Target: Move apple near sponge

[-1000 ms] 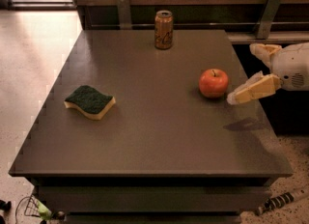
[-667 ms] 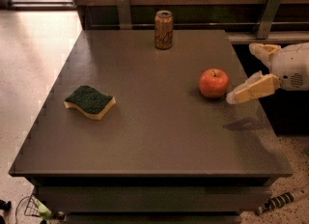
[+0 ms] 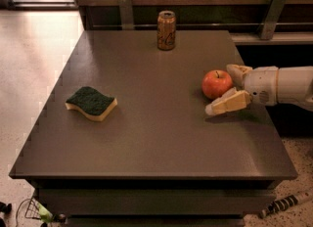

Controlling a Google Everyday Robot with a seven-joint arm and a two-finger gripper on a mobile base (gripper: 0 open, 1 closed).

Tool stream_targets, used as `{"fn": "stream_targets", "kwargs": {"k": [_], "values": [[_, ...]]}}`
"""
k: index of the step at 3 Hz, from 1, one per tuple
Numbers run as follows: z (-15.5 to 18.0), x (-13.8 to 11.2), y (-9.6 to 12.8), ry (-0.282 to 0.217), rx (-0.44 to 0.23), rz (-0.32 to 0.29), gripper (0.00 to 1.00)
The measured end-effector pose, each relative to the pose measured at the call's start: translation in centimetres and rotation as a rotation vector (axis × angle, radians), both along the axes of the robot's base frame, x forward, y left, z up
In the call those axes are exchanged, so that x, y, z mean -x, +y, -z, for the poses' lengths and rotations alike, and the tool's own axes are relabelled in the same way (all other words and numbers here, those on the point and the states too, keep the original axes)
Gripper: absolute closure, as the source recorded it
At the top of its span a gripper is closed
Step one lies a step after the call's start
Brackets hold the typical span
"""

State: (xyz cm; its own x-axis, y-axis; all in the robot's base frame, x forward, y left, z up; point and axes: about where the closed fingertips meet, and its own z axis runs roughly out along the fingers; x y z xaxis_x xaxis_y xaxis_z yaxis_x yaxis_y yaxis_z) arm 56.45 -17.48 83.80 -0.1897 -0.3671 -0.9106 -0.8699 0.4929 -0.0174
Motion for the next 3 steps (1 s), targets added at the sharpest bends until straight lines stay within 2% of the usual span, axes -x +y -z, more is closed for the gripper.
{"fn": "stream_targets", "kwargs": {"k": [1, 3], "values": [[1.36, -0.60, 0.99, 0.001, -0.050, -0.001, 0.26], [1.55, -0.70, 1.57, 0.002, -0.058, -0.009, 0.72]]}}
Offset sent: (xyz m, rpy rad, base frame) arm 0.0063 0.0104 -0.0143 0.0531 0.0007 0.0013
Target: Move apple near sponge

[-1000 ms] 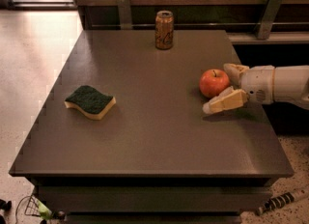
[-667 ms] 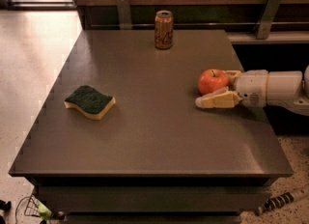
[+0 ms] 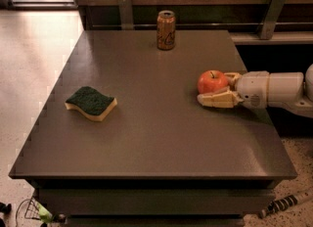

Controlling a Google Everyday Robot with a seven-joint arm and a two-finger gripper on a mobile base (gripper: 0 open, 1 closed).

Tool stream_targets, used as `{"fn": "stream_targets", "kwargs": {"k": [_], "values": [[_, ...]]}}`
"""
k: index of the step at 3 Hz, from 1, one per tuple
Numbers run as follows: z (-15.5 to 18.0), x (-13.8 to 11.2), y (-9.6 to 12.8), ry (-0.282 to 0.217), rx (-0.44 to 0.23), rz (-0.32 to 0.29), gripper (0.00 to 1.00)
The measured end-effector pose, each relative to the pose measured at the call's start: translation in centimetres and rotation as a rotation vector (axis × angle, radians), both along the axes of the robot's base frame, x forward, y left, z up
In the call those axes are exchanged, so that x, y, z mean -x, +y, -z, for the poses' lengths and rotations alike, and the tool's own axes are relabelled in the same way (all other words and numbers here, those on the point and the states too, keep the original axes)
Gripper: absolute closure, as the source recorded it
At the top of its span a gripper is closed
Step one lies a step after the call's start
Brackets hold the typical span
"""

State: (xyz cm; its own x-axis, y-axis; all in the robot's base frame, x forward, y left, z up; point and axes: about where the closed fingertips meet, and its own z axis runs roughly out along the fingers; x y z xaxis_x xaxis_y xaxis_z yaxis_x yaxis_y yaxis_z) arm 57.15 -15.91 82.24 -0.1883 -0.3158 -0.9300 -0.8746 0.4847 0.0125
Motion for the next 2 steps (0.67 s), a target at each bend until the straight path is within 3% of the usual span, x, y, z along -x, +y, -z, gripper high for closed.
{"fn": "stream_targets", "kwargs": {"k": [1, 2], "values": [[-0.18, -0.06, 0.47, 0.000, 0.000, -0.009, 1.00], [-0.51, -0.15, 0.86, 0.000, 0.002, -0.018, 1.00]]}}
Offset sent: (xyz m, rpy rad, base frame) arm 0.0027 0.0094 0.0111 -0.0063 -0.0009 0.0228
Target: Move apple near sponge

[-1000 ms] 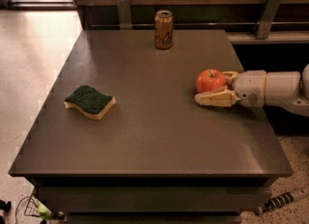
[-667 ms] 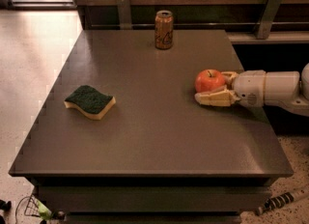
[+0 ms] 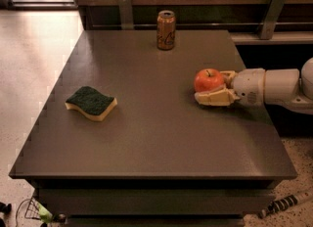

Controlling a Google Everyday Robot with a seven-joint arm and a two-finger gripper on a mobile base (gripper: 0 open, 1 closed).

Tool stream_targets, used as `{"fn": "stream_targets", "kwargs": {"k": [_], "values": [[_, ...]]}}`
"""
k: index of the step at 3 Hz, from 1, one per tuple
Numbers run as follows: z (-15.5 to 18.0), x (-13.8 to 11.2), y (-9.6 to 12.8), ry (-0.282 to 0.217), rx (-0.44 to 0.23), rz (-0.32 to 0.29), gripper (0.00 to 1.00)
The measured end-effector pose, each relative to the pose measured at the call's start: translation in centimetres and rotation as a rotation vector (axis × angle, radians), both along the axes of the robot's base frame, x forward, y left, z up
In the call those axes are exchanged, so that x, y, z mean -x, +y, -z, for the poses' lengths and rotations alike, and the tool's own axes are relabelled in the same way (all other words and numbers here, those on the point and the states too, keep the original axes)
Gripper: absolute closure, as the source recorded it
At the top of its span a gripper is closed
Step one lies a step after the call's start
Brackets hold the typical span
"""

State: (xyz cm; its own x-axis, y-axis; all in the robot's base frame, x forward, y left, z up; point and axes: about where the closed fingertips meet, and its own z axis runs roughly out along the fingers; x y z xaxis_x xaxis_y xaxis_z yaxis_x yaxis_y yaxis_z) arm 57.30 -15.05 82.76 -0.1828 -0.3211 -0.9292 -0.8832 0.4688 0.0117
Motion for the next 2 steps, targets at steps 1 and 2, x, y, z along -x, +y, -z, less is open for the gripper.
{"fn": "stream_targets", "kwargs": {"k": [1, 2], "values": [[-3.7, -1.0, 5.1, 0.000, 0.005, -0.076, 1.00], [-6.2, -1.6, 9.7, -0.002, -0.006, -0.123, 1.00]]}}
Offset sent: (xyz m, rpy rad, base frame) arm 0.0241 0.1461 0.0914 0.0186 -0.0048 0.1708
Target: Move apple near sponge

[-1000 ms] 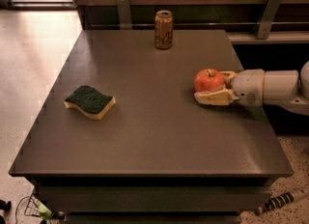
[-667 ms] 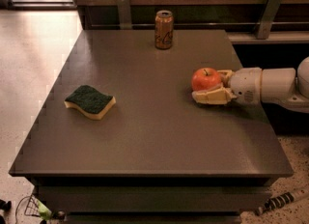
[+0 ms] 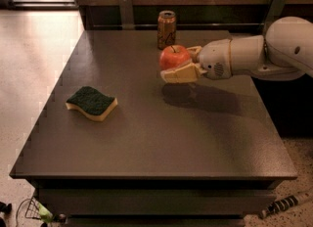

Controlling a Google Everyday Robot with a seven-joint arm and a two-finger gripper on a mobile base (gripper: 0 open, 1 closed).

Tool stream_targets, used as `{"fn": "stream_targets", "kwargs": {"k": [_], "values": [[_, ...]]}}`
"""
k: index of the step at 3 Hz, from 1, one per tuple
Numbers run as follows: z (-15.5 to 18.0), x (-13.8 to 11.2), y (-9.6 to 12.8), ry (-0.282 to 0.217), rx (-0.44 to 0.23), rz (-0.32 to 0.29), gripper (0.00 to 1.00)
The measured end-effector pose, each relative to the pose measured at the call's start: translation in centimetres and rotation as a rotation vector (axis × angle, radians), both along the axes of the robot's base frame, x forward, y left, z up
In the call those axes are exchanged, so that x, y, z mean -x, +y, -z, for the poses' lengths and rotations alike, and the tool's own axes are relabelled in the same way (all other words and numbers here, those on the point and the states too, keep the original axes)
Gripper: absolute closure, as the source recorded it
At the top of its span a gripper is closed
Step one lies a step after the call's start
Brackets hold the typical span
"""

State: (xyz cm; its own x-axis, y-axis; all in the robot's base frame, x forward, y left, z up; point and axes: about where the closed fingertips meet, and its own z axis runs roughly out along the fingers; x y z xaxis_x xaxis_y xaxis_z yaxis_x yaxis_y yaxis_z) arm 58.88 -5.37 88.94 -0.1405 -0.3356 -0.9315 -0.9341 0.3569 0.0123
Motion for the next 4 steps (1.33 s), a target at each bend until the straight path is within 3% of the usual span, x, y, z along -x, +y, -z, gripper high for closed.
{"fn": "stream_targets", "kwargs": {"k": [1, 2, 3, 4], "values": [[-1.2, -0.4, 8.7, 0.007, 0.032, -0.038, 1.00], [-0.2, -0.8, 13.7, 0.008, 0.064, -0.034, 1.00], [1.6, -1.9, 18.6, 0.000, -0.011, -0.104, 1.00], [4.2, -2.6, 20.4, -0.030, -0.085, -0.189, 1.00]]}}
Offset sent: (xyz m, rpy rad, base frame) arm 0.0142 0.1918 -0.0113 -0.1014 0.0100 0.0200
